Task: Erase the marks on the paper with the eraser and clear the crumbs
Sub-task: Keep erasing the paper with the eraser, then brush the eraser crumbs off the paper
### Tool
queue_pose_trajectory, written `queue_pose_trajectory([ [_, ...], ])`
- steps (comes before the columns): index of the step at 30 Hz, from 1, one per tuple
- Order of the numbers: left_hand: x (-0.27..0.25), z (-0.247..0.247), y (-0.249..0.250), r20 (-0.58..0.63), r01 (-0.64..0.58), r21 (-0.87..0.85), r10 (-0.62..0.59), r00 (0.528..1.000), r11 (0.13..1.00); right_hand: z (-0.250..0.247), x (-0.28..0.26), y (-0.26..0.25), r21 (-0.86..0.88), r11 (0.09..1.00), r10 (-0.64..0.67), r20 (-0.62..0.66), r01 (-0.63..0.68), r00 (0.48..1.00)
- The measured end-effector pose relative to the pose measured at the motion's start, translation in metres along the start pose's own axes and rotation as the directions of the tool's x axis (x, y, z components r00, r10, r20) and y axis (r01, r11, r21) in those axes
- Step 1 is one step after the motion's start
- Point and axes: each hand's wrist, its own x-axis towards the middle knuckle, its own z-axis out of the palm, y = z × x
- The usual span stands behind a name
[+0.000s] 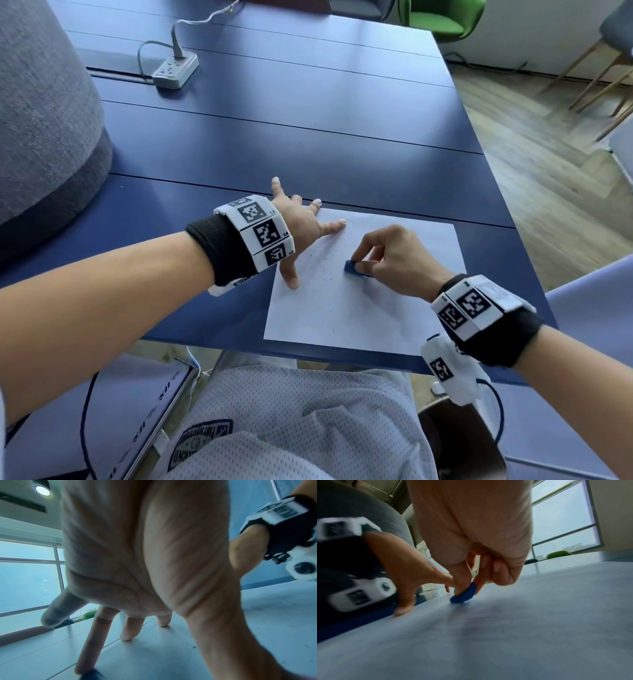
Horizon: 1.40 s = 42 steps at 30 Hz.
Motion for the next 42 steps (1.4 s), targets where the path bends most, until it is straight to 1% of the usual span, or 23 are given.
queue_pose_trajectory([
  [3,-0.001,0.0,0.0,0.0,0.002,-0.005,-0.002,1.0,1.0,0.002,-0.013,-0.004,-0.034,0.998,-0.051,0.22,0.06,0.974],
  [4,-0.001,0.0,0.0,0.0,0.003,-0.007,-0.003,1.0,1.0,0.0,-0.011,-0.005,-0.043,0.997,-0.057,0.226,0.069,0.972],
  [7,0.0,0.0,-0.001,0.003,0.002,-0.008,-0.002,1.0,1.0,-0.001,0.001,-0.003,-0.028,0.998,-0.054,0.038,0.055,0.998],
  [8,0.0,0.0,-0.001,0.002,0.001,-0.011,-0.001,1.0,1.0,-0.001,0.0,-0.003,-0.021,0.998,-0.052,0.021,0.053,0.998],
  [9,0.0,0.0,-0.001,-0.002,-0.001,-0.015,0.0,1.0,1.0,0.001,-0.005,-0.002,-0.022,0.998,-0.062,0.056,0.064,0.996],
  [12,-0.001,0.002,-0.002,-0.013,-0.001,-0.017,0.001,1.0,1.0,0.001,-0.021,-0.005,-0.085,0.99,-0.085,0.289,0.114,0.953],
  [13,-0.001,0.002,-0.001,-0.014,0.002,-0.013,-0.002,1.0,1.0,0.0,-0.02,-0.007,-0.106,0.986,-0.092,0.308,0.131,0.947],
  [14,-0.001,0.001,-0.001,-0.015,0.005,-0.008,-0.006,1.0,1.0,0.0,-0.016,-0.007,-0.112,0.984,-0.106,0.267,0.14,0.958],
  [16,-0.001,0.001,-0.001,-0.013,0.013,-0.005,-0.013,1.0,1.0,0.003,-0.009,-0.007,-0.106,0.985,-0.126,0.102,0.137,0.987],
  [17,-0.001,0.001,0.0,-0.008,0.013,-0.008,-0.013,1.0,1.0,0.005,-0.009,-0.006,-0.097,0.986,-0.127,0.053,0.132,0.99],
  [18,-0.001,0.001,0.0,-0.006,0.014,-0.011,-0.014,1.0,1.0,0.006,-0.013,-0.003,-0.088,0.987,-0.13,0.055,0.135,0.99],
  [21,-0.002,0.002,0.0,-0.009,0.014,-0.017,-0.014,1.0,1.0,0.006,-0.031,0.001,-0.097,0.984,-0.122,0.245,0.149,0.962],
  [22,-0.002,0.002,0.0,-0.012,0.015,-0.018,-0.016,1.0,1.0,0.005,-0.032,-0.001,-0.11,0.982,-0.119,0.271,0.154,0.955],
  [23,-0.002,0.002,0.0,-0.013,0.016,-0.018,-0.016,1.0,1.0,0.006,-0.029,-0.001,-0.115,0.981,-0.124,0.244,0.156,0.962],
  [26,-0.002,0.001,0.0,-0.009,0.017,-0.019,-0.018,1.0,1.0,0.012,-0.025,-0.003,-0.086,0.987,-0.127,0.066,0.132,0.99],
  [27,-0.002,0.001,0.0,-0.007,0.016,-0.021,-0.016,1.0,1.0,0.013,-0.03,-0.002,-0.076,0.989,-0.123,0.077,0.129,0.989],
  [30,-0.003,0.001,-0.001,-0.005,0.014,-0.021,-0.015,1.0,1.0,0.016,-0.045,-0.001,-0.076,0.987,-0.123,0.239,0.145,0.963],
  [31,-0.003,0.002,-0.001,-0.005,0.014,-0.02,-0.014,1.0,1.0,0.017,-0.044,-0.002,-0.081,0.985,-0.132,0.23,0.155,0.964],
  [34,-0.001,0.002,0.0,-0.004,0.013,-0.028,-0.013,1.0,1.0,0.02,-0.035,-0.005,-0.075,0.987,-0.14,0.07,0.145,0.988],
  [35,-0.001,0.002,0.0,-0.003,0.012,-0.031,-0.012,1.0,0.999,0.02,-0.036,-0.004,-0.073,0.987,-0.139,0.075,0.145,0.987],
  [38,-0.003,0.002,-0.002,0.002,0.01,-0.042,-0.01,1.0,0.999,0.017,-0.044,-0.004,-0.097,0.98,-0.147,0.227,0.173,0.963],
  [39,-0.003,0.002,-0.002,0.004,0.011,-0.046,-0.011,1.0,0.999,0.017,-0.044,-0.005,-0.109,0.977,-0.151,0.237,0.181,0.96],
  [42,-0.002,0.002,-0.001,0.005,0.012,-0.046,-0.012,1.0,0.999,0.019,-0.039,-0.005,-0.075,0.984,-0.151,0.093,0.159,0.984],
])
